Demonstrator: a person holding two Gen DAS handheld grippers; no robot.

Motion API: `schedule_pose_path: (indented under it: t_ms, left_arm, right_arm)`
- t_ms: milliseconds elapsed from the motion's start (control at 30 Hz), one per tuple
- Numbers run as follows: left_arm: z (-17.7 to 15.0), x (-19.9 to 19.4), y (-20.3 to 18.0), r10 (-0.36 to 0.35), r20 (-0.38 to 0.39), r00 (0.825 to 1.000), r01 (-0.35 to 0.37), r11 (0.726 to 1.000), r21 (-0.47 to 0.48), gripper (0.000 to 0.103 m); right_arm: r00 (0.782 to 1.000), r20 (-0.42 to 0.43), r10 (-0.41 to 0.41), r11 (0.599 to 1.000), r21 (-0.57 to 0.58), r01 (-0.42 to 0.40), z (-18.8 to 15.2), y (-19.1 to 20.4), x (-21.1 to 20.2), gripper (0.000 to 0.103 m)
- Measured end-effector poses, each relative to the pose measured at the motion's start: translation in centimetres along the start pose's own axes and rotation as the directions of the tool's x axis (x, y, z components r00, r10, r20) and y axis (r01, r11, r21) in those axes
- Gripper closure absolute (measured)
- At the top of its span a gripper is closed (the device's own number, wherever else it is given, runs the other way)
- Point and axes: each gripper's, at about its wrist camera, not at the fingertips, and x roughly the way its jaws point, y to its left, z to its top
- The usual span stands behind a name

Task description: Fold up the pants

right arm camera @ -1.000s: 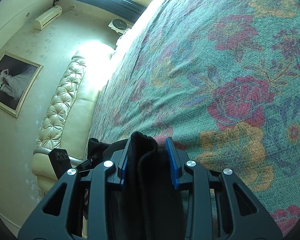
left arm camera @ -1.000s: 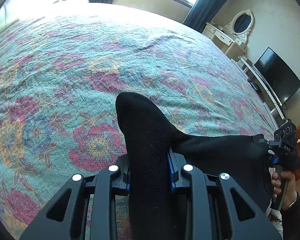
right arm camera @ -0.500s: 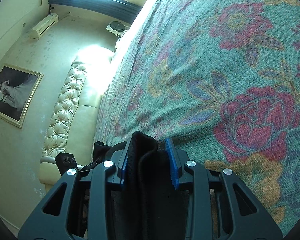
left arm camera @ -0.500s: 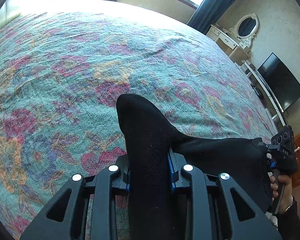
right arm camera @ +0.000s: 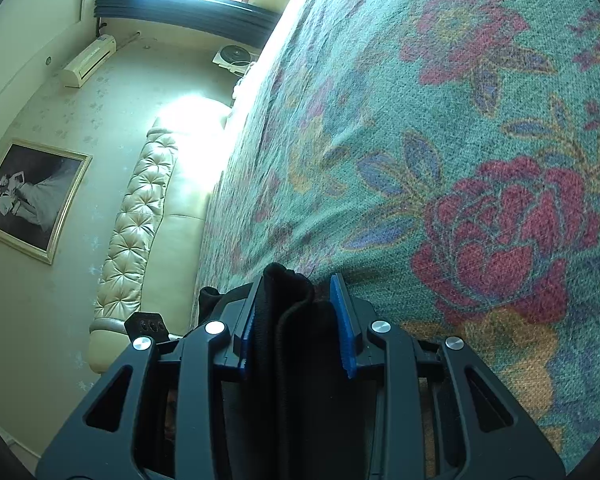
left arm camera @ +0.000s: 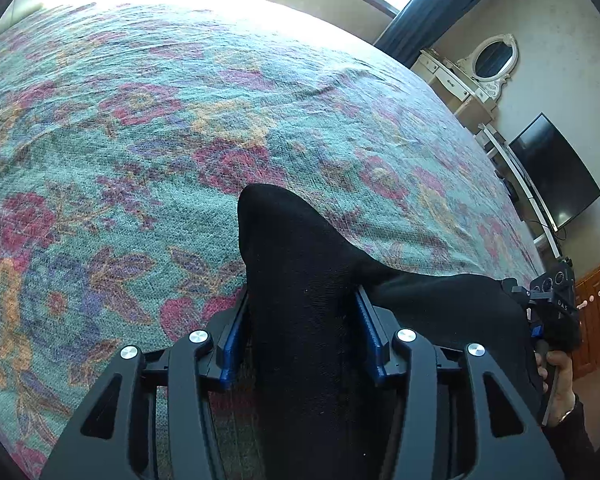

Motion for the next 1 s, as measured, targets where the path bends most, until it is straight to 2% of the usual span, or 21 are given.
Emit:
schedule_pose_path:
  t_ms: [133, 200, 300, 367, 400, 533, 633, 700, 800, 900, 1000]
  left_arm:
    - [-0.5, -0.7, -0.8, 0.024, 0.008, 1.0, -0.024, 0.998, 0.052, 0.048]
    - [-0.8, -1.3, -1.0, 0.018, 0.01, 1.0, -0.019, 0.998, 0.055, 0.048]
    - [-1.7, -2.4, -0.8, -0.012, 0.017, 1.0, 0.012, 1.0, 0.025, 0.048]
    - [-2.7, -3.4, -0.3, -0.043, 0.024, 0.999, 0.044, 0.999, -0.014, 0.043]
    - [-3.3, -4.0, 0.1, -0.058, 0.024, 0.998, 0.059, 0.998, -0.035, 0.037]
    - [-6.5, -6.2, 0.9, -0.094, 0.032, 0.995, 0.096, 0.992, -0.084, 0.036]
    - [-8.9, -7.9, 1.8, -0.14, 0.064, 0.988, 0.149, 0.974, -0.168, 0.035]
    - [-10.5, -8.8, 2.2, -0.164, 0.072, 0.984, 0.176, 0.961, -0.216, 0.034]
    - [-12.4, -9.5, 1.8, -0.166, 0.071, 0.984, 0.178, 0.959, -0.219, 0.032]
    - [-13.6, -9.9, 1.5, -0.188, 0.078, 0.979, 0.202, 0.948, -0.247, 0.032]
    - [-14.2, -9.8, 1.0, -0.238, 0.066, 0.969, 0.247, 0.93, -0.273, 0.032]
  right_arm:
    - [1.0, -0.004, 0.007, 1.0, -0.014, -0.008, -0.6, 0.5, -0.6, 0.061]
    - [1.0, -0.005, 0.015, 1.0, -0.017, -0.015, -1.1, 0.5, -1.5, 0.052]
    - [1.0, -0.022, 0.017, 0.999, -0.043, -0.018, -2.4, 0.6, -3.0, 0.04]
    - [0.999, -0.029, -0.016, 0.997, -0.07, 0.014, -3.6, 0.8, -4.2, 0.036]
    - [0.999, -0.03, -0.029, 0.996, -0.082, 0.027, -4.3, 1.0, -4.8, 0.033]
    - [0.999, -0.01, -0.046, 0.996, -0.075, 0.045, -7.2, 0.7, -7.6, 0.029]
    - [0.999, 0.014, -0.036, 0.999, -0.041, 0.036, -9.2, 0.3, -9.1, 0.026]
    - [1.0, 0.004, -0.011, 1.0, -0.027, 0.011, -10.2, 0.3, -9.2, 0.022]
    - [1.0, -0.026, -0.005, 1.0, -0.026, 0.004, -11.3, 0.9, -8.5, 0.018]
    - [0.998, -0.063, -0.004, 1.0, -0.02, 0.002, -12.2, 1.6, -7.4, 0.017]
    - [0.998, -0.05, -0.034, 0.999, -0.022, 0.033, -12.8, 2.1, -7.2, 0.018]
